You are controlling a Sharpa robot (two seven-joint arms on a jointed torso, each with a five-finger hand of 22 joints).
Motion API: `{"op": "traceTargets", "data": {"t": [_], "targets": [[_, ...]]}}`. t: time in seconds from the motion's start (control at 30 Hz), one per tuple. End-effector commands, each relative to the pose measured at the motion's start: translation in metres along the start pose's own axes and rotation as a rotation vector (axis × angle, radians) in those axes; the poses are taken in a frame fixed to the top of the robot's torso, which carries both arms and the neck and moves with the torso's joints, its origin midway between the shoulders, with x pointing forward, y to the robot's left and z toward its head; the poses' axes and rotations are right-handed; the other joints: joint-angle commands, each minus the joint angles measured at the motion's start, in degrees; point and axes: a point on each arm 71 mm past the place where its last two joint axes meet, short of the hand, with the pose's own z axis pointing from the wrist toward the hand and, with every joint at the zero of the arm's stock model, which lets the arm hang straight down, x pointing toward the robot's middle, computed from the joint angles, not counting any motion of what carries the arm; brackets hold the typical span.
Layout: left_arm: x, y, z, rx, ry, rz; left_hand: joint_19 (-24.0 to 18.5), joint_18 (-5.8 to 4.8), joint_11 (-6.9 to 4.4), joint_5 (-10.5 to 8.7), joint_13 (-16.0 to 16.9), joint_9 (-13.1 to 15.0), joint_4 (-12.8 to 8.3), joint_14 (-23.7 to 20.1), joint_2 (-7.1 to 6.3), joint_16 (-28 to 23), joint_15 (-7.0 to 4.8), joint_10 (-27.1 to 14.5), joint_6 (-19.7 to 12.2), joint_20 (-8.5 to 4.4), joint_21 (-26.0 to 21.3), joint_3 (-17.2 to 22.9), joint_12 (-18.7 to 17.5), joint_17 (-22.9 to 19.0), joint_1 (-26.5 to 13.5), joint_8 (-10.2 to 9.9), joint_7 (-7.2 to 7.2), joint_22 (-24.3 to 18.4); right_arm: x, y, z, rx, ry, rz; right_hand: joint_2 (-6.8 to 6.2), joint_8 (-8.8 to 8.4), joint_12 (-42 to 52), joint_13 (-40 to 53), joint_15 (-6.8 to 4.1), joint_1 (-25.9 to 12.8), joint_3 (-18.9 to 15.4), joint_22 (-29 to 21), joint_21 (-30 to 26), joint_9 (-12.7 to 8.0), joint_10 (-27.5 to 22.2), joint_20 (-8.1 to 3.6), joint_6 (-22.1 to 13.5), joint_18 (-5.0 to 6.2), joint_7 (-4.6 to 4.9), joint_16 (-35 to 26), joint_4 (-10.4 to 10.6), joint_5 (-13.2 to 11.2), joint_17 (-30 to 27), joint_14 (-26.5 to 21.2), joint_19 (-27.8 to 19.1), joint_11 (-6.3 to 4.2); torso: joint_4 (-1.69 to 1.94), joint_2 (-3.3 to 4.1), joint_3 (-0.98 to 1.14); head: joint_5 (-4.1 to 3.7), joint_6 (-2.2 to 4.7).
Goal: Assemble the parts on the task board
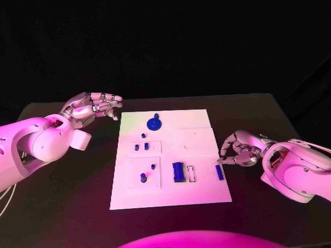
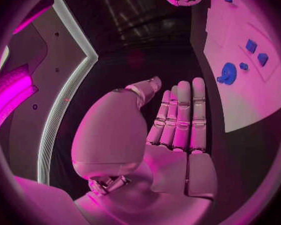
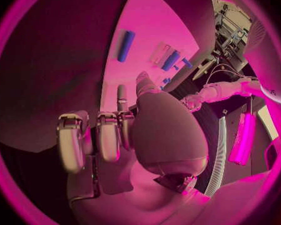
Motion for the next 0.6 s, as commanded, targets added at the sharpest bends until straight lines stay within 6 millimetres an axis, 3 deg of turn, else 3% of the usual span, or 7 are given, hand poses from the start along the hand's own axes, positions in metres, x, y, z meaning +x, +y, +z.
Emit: {"op": "traceTargets", "data": {"t": [0.03,0.6], "targets": [[0.002,-0.001,0.001,0.013,0.008,-0.009,0.3,0.79,0.07,-0.07,-0.1,-0.1,0.3,-0.1,0.41,-0.3,0.23,-0.5,-0.3,0.03,-0.4,-0.2,0.3,0.0,0.0,0.2,0.04,-0.1,0.005,-0.003,-0.002,0.015,0.020,-0.069,-0.35,-0.23,-0.3,12.4,0.37,-0.5,-0.1,15.1,0.3,-0.1,4.0,0.28,0.5,-0.38,0.00,-0.3,0.2,0.2,10.6,5.2,6.0,0.35,0.08,-0.01,-0.02,-0.24,-0.12],[0.000,-0.001,-0.001,0.011,0.005,-0.008,0.3,0.79,0.07,-0.07,-0.1,-0.1,0.3,-0.1,0.41,-0.3,0.23,-0.5,-0.3,0.03,-0.4,-0.2,0.3,0.0,0.0,0.2,0.04,-0.1,0.030,-0.007,-0.001,0.038,0.060,-0.101,-0.37,-0.15,-0.2,12.4,0.26,-1.9,-0.2,15.1,0.3,-0.1,4.0,0.31,1.4,-0.38,-0.23,-0.3,0.3,0.4,10.6,5.2,6.0,0.17,0.14,0.05,-0.02,-0.15,-0.35]]}}
